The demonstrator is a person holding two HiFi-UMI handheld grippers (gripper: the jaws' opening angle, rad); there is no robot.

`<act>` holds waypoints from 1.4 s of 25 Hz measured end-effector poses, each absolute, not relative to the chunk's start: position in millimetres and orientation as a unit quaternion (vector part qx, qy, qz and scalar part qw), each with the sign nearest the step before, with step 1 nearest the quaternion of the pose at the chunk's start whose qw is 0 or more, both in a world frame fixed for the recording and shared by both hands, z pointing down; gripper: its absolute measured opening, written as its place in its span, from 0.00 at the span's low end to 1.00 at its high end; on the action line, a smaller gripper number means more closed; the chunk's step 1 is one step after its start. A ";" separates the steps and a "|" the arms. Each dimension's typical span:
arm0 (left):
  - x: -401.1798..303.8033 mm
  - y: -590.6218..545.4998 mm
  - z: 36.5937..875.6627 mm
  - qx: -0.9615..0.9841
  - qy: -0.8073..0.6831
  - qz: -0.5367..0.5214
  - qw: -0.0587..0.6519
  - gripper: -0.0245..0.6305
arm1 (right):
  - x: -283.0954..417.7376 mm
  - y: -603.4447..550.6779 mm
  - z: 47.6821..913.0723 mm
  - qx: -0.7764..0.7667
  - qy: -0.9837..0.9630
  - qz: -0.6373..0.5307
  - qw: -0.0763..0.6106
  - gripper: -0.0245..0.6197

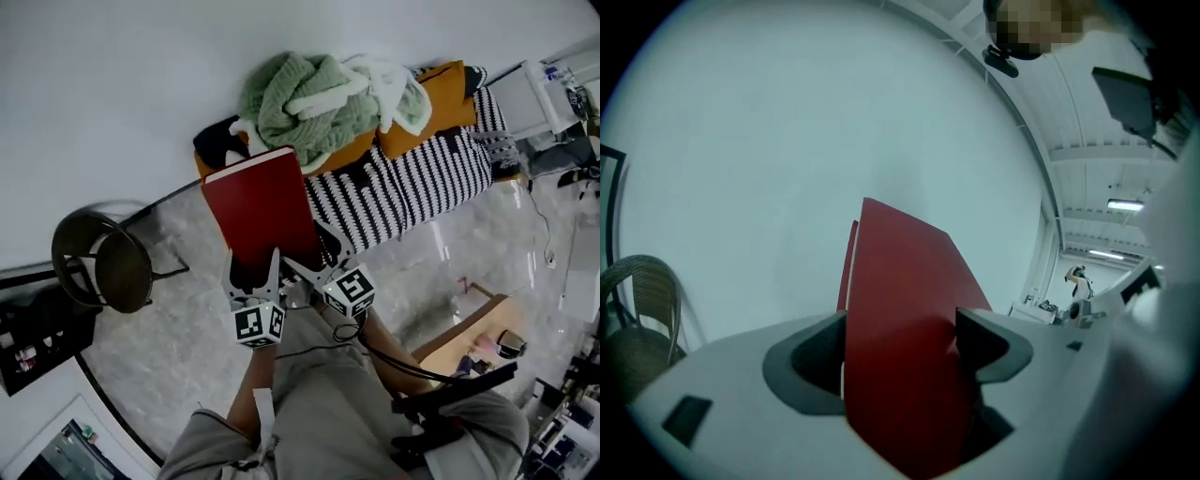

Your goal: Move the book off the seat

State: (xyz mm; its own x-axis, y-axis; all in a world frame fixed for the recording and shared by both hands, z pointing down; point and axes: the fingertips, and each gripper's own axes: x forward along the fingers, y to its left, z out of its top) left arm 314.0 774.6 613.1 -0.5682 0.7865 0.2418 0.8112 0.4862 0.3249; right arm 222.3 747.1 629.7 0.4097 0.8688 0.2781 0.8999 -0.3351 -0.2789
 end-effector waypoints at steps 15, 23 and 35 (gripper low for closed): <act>300.4 785.7 378.1 -0.420 -0.901 -0.055 -0.088 0.61 | 209.4 758.8 401.7 -0.817 -0.576 0.029 0.029 0.66; 278.7 789.2 371.9 -0.393 -0.913 -0.048 -0.101 0.61 | 188.0 758.3 394.0 -0.800 -0.599 0.023 0.012 0.66; 293.8 743.9 338.2 -0.354 -0.924 -0.082 -0.115 0.61 | 206.1 704.5 353.0 -0.768 -0.640 -0.002 0.017 0.66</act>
State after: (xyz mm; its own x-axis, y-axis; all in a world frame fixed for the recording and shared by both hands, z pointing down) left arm 293.8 743.9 338.2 -0.7225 0.6739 -0.1547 0.6360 0.7355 0.2335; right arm 206.1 704.5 353.0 0.1803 0.9833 0.0241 0.9834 -0.1798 -0.0241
